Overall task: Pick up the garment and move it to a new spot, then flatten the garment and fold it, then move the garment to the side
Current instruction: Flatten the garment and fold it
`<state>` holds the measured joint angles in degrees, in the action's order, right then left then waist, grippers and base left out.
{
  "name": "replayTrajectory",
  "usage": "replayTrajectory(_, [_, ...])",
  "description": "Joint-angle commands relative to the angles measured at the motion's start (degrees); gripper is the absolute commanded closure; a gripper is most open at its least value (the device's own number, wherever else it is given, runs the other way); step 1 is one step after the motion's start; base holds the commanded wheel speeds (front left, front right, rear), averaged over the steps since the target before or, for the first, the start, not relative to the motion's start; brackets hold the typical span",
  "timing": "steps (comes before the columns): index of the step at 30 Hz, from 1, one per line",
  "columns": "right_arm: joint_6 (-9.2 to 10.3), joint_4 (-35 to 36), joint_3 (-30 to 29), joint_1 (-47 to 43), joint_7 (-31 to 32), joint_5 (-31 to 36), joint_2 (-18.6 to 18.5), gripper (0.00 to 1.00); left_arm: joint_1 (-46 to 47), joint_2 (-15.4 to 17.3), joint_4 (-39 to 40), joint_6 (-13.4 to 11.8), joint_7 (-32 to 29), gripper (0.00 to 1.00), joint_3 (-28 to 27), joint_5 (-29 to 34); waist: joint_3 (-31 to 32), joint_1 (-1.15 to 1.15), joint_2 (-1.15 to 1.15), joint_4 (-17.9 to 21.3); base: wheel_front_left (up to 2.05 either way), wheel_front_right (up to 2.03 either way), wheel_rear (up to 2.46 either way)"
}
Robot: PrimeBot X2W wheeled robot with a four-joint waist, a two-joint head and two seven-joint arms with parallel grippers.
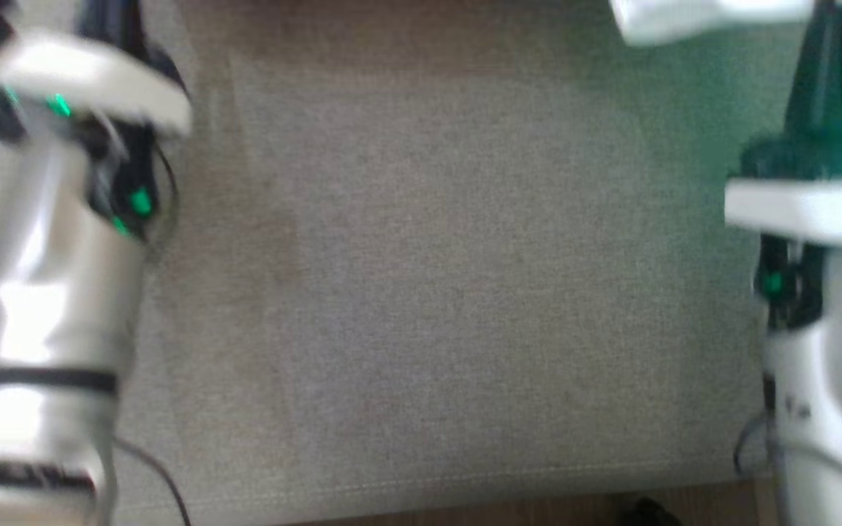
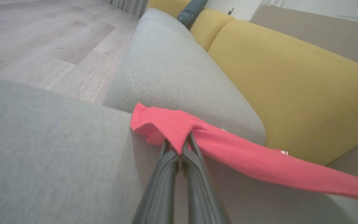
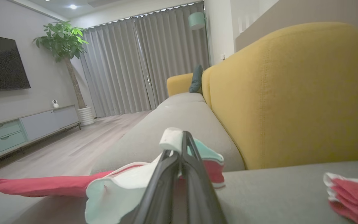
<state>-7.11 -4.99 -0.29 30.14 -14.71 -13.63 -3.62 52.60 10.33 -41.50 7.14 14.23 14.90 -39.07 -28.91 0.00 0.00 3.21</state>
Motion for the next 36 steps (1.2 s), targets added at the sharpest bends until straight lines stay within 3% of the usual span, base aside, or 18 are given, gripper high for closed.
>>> replayTrajectory(1, [-0.37, 3.28, 0.1, -3.02, -0.29, -0.38, 0.74, 1.0, -2.33, 1.98, 3.17, 0.32, 0.62, 1.0, -0.37, -0.38, 2.52, 0.0, 0.0, -1.01, 0.0, 0.0, 0.0])
replayTrajectory(12, [-0.37, 10.2, -2.65, -26.16, -0.29, -4.28, 0.74, 1.0, -30.47, 0.84, 19.27, 0.07, 0.75, 1.0, -0.83, -0.45, 13.88, 0.0, 0.0, -0.18, 0.0, 0.0, 0.0])
replayTrajectory(22, [-0.37, 13.09, -0.81, -42.8, -0.29, -5.78, 0.74, 1.0, -51.89, -0.63, 31.25, -3.79, 0.71, 1.0, -1.38, 0.29, 19.63, 0.0, 0.0, 0.87, 0.0, 0.0, 0.0])
replayTrajectory(29, [-0.37, 12.36, -0.92, -44.69, -0.29, -6.46, 0.74, 1.0, -57.7, -1.39, 35.75, -6.0, -1.14, 1.0, -0.75, -0.97, 20.96, 0.0, 0.0, 0.46, 0.0, 0.0, 0.0])
replayTrajectory(36, [-0.37, 7.21, -0.55, -41.23, -0.29, -6.66, 0.74, 1.0, -55.86, -2.75, 32.77, -5.64, -3.28, 1.0, -0.23, -3.37, 21.33, 0.0, 0.0, -0.62, 0.0, 0.0, 0.0])
